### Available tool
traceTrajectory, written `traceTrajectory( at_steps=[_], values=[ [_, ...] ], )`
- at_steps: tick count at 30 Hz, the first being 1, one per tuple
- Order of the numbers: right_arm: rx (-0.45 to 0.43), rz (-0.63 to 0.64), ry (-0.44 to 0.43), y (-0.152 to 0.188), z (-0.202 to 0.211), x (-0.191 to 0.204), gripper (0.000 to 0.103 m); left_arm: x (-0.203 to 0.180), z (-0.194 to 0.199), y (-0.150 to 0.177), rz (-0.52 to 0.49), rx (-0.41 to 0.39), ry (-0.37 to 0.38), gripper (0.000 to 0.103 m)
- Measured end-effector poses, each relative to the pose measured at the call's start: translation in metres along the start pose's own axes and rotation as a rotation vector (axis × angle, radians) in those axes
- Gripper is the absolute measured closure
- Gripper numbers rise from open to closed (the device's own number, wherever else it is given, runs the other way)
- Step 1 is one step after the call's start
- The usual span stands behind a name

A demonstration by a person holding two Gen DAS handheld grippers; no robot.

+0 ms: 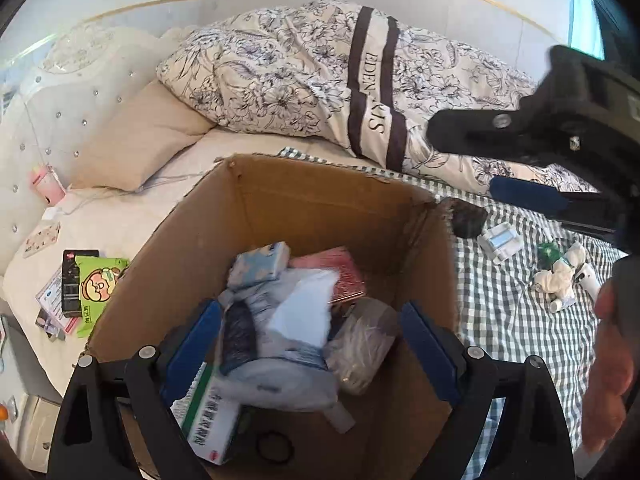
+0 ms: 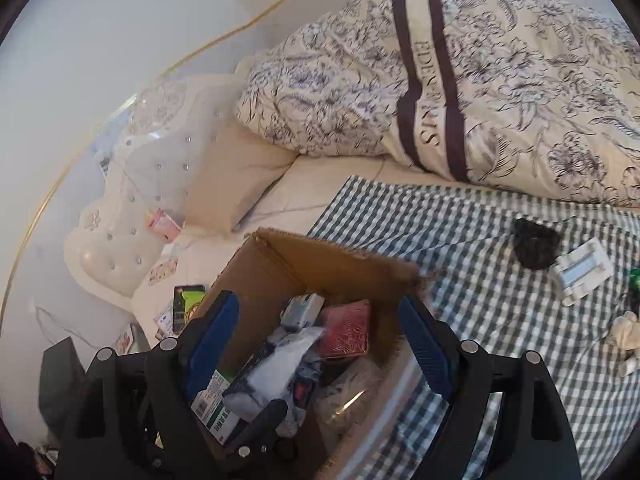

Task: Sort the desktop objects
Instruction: 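Grasp the white cloth with the left tool while the right tool grasps the white spray bottle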

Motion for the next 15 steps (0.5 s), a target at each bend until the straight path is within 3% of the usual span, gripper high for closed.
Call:
traceTrajectory(
  at_steps=[8, 10, 15],
  values=[
    [-0.093, 0.018, 0.069, -0.009, 0.105, -0.034, 0.021, -0.063, 0.06, -0.017, -0.036, -0.068, 0.068, 0.006],
    [-0.122, 0.021, 0.126, -0.009, 0.141, -0.049, 0.021, -0.088, 0.073, -0.021, -0.047, -0.08, 0.121, 0.0],
    [-0.156, 0.011, 0.311, 0.013, 0.22, -0.109, 0.014, -0.149, 0.08, -0.024, -0.076, -0.09, 0.198, 0.0]
  ],
)
Point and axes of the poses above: each gripper's, at about its wrist camera, not at the fingertips, and z roughly against the way its jaws point, x to its left, y to its underside, the point moved 3 cm from there along -z, roughly the way its jaws point, and after that the axes turned 15 degrees about -y, right-handed, at the moved point
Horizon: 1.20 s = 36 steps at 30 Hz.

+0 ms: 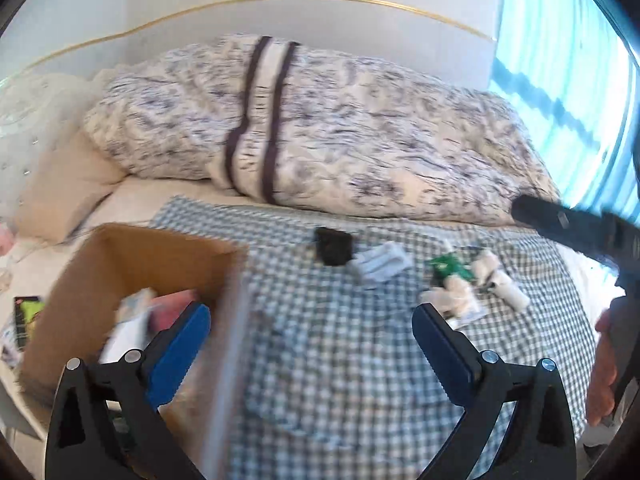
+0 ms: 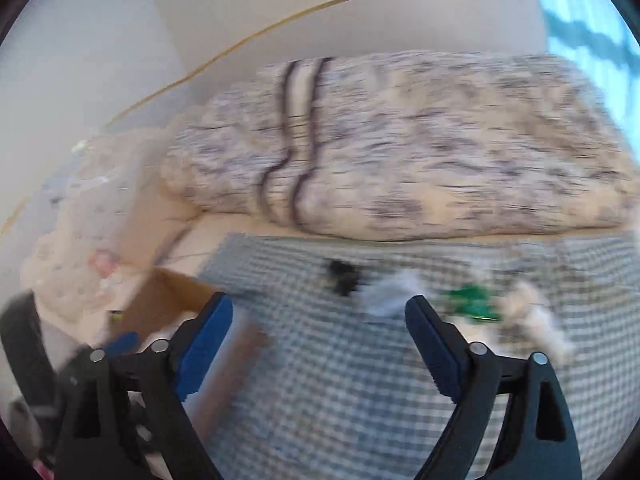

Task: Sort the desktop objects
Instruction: 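Grasp the white cloth with the left tool while the right tool grasps the white spray bottle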

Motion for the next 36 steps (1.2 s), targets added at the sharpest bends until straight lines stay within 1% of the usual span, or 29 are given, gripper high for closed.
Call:
traceTrajectory(
  at_steps=[2, 3, 5, 6, 9, 11, 13, 15, 17, 20, 23, 25, 28, 30, 32, 33, 34, 36],
  values=[
    [0.012, -0.031, 0.026, 0.009, 0.008, -0.029, 0.014, -0.023, -0.015, 0.0, 0.005, 0.031, 0.024, 0.0],
    [0.008, -0.058, 0.049, 0.018, 0.013, -0.049, 0.014, -0.033, -0.023, 0.0, 0.007, 0.044, 0.031, 0.0],
    [0.013, -0.09, 0.074, 0.03, 0.017, -0.076, 0.014, -0.054, -0.039, 0.003, -0.005, 0.063, 0.04, 0.0],
    [0.022, -0.111, 0.1, 0.039, 0.016, -0.094, 0.014, -0.064, -0.047, 0.005, -0.018, 0.071, 0.043, 0.0],
    [0.033, -0.143, 0.174, 0.058, 0.014, -0.131, 0.014, -0.097, -0.071, 0.016, -0.076, 0.096, 0.061, 0.0],
    [0.043, -0.179, 0.198, 0.066, 0.011, -0.158, 0.014, -0.117, -0.084, 0.024, -0.117, 0.102, 0.079, 0.0],
    [0.048, -0.208, 0.221, 0.069, 0.008, -0.177, 0.014, -0.14, -0.098, 0.031, -0.152, 0.115, 0.11, 0.0],
    [0.065, -0.202, 0.256, 0.07, 0.0, -0.195, 0.014, -0.159, -0.108, 0.033, -0.172, 0.116, 0.153, 0.0],
    [0.082, -0.171, 0.261, 0.069, -0.006, -0.201, 0.014, -0.178, -0.118, 0.034, -0.196, 0.11, 0.18, 0.0],
    [0.137, -0.107, 0.303, 0.062, -0.022, -0.212, 0.014, -0.202, -0.138, 0.035, -0.223, 0.121, 0.207, 0.0],
    [0.18, -0.065, 0.298, 0.055, -0.037, -0.223, 0.014, -0.217, -0.158, 0.037, -0.222, 0.151, 0.26, 0.0],
    [0.227, -0.026, 0.285, 0.051, -0.049, -0.231, 0.014, -0.223, -0.17, 0.038, -0.214, 0.17, 0.297, 0.0],
    [0.297, -0.035, 0.277, 0.05, -0.064, -0.247, 0.014, -0.232, -0.189, 0.039, -0.205, 0.194, 0.292, 0.0],
    [0.319, -0.047, 0.275, 0.051, -0.071, -0.255, 0.014, -0.238, -0.198, 0.038, -0.202, 0.194, 0.303, 0.0],
    [0.34, -0.065, 0.271, 0.054, -0.079, -0.263, 0.014, -0.243, -0.206, 0.039, -0.211, 0.214, 0.303, 0.0],
    [0.355, -0.07, 0.283, 0.056, -0.084, -0.267, 0.014, -0.246, -0.21, 0.041, -0.22, 0.223, 0.306, 0.0],
    [0.368, -0.075, 0.287, 0.059, -0.087, -0.27, 0.014, -0.248, -0.21, 0.041, -0.225, 0.216, 0.311, 0.001],
    [0.385, -0.092, 0.3, 0.065, -0.092, -0.273, 0.016, -0.247, -0.207, 0.044, -0.228, 0.199, 0.332, 0.014]
  ],
)
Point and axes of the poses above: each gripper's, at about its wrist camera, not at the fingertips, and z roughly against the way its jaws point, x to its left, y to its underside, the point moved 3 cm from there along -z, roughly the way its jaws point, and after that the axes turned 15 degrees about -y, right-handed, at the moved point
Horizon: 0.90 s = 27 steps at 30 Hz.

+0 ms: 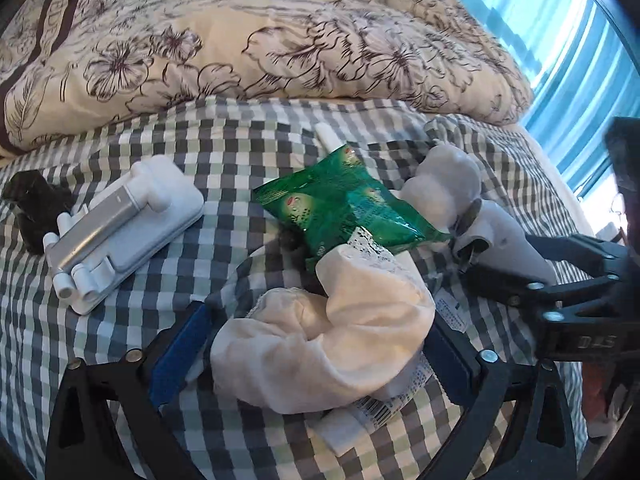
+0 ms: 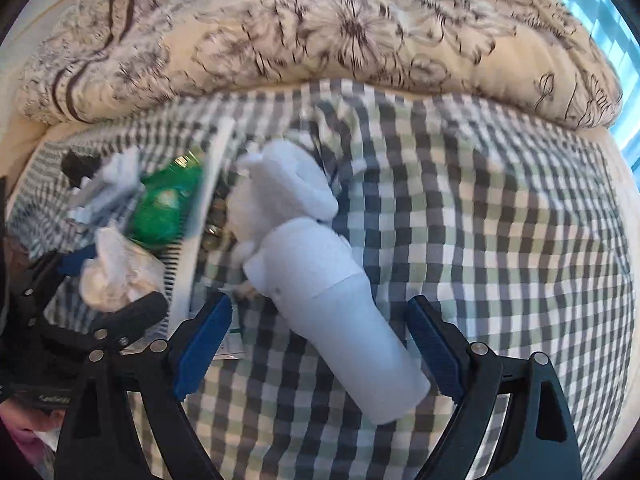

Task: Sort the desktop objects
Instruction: 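Grasp the white cloth with the left tool while the right tool grasps the white spray bottle, then carry cloth and spray bottle to the cardboard box and release both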

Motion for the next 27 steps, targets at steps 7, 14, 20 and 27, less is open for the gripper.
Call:
traceTrajectory(
  at_steps=[7, 14, 20, 27],
  values=[
    [-0.031, -0.03, 0.067, 0.022, 0.016, 0.005, 0.071, 0.014, 0.02, 0.008, -0.018, -0.014, -0.018, 0.085],
    [-0.11, -0.064, -0.027, 0.048, 0.065, 0.03, 0.072, 0.031, 0.074, 0.012, 0.028, -0.071, -0.078, 0.085],
    [-0.16, -0.019, -0.102, 0.052, 0.105, 0.083, 0.072, 0.059, 0.133, 0.013, 0.074, -0.08, -0.159, 0.085],
    [-0.236, 0.138, -0.236, 0.04, 0.147, 0.195, 0.072, 0.13, 0.245, 0.023, 0.182, -0.196, -0.254, 0.085]
  ],
)
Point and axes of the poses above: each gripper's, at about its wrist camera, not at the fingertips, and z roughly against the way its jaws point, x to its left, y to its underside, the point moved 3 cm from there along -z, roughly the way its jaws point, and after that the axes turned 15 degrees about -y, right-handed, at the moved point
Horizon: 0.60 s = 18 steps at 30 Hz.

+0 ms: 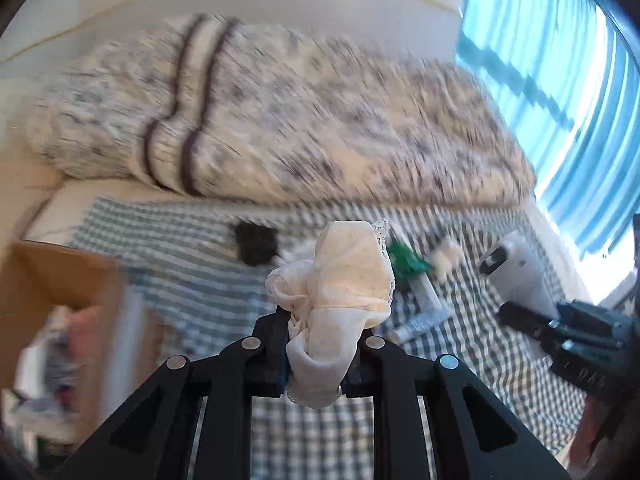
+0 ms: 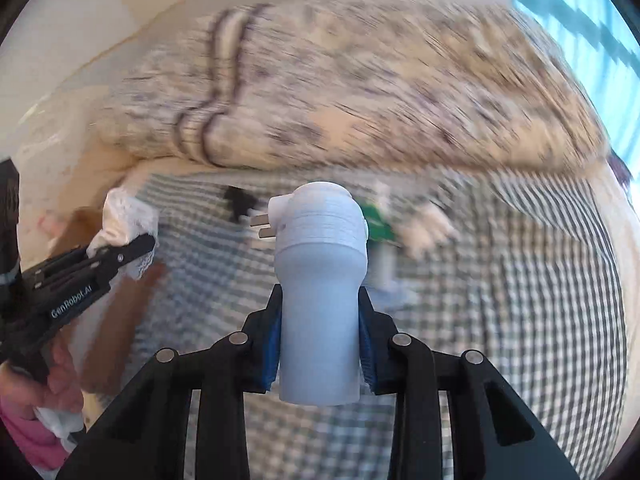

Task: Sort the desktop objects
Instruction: 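Carry cloth and spray bottle to the cardboard box and release both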

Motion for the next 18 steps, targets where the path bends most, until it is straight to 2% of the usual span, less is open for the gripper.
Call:
traceTrajectory(
  at_steps=[5, 10, 15, 18],
  values=[
    [-0.002, 0.116, -0.137, -0.015, -0.014, 0.101, 0.071, 0.089, 0.045, 0.008, 0.068, -0.035, -0.113, 0.085],
    [0.069, 0.18, -0.323, -0.021, -0.066, 0.204, 0.071, 0.175, 0.048, 0.042, 0.124, 0.032, -0.21, 0.085],
    [0.151, 0.179, -0.369, -0.022, -0.134, 0.267, 0.072, 0.22, 0.03, 0.075, 0.144, 0.091, -0.236, 0.085],
    [0.186, 0.188, -0.35, -0.019, -0.165, 0.279, 0.071, 0.228, 0.016, 0.083, 0.142, 0.103, -0.223, 0.081]
  ],
)
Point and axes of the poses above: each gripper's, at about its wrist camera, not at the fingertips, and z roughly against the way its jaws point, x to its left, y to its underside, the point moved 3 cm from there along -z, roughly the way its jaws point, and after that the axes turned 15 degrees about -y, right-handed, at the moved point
